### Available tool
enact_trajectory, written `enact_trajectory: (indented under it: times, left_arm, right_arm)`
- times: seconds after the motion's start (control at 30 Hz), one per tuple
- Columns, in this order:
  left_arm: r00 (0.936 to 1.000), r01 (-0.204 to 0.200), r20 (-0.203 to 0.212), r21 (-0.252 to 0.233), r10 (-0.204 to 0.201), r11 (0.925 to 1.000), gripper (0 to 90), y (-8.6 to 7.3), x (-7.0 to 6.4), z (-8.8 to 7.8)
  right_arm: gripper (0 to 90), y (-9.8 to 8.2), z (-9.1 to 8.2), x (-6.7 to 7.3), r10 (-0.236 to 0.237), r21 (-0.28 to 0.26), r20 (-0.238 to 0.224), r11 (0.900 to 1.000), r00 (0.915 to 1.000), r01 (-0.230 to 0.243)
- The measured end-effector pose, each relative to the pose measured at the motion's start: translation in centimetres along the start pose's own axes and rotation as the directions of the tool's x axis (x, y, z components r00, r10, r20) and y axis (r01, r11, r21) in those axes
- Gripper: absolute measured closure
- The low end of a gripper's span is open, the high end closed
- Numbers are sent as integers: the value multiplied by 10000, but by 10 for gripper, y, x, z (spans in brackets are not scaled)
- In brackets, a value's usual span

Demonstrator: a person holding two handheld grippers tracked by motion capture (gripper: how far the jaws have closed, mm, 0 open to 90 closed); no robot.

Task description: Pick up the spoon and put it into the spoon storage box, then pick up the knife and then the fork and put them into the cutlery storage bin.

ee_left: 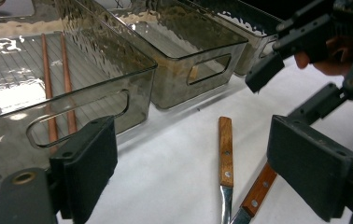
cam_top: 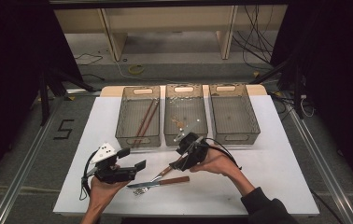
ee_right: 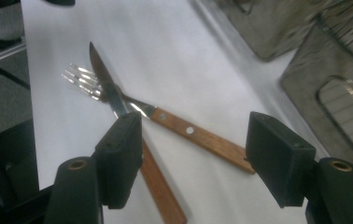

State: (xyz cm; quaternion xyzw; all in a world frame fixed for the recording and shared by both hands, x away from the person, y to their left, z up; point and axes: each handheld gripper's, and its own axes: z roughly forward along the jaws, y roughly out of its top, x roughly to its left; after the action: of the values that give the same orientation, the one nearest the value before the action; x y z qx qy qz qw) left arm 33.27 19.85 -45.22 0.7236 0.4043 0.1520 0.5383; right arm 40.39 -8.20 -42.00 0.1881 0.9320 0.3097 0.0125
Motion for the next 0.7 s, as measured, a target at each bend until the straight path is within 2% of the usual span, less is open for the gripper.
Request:
enact_trajectory:
  times: [0.17,0.5,0.7]
  left_arm:
    - [10000,-8,-3,1,8,10000,156,0,1,-1]
    - [10000,19,-31,-98,-19,9999,156,1,2,-1]
    - [10000,-53,-30,-110,53,9999,156,2,1,0]
  right_arm:
    - [374,-3,7,8,-196,275,-111,9994,9997,199]
    - [364,-10,22,22,-432,487,-353,9978,9984,449]
    - [359,-13,29,28,-604,721,-349,9954,9976,628]
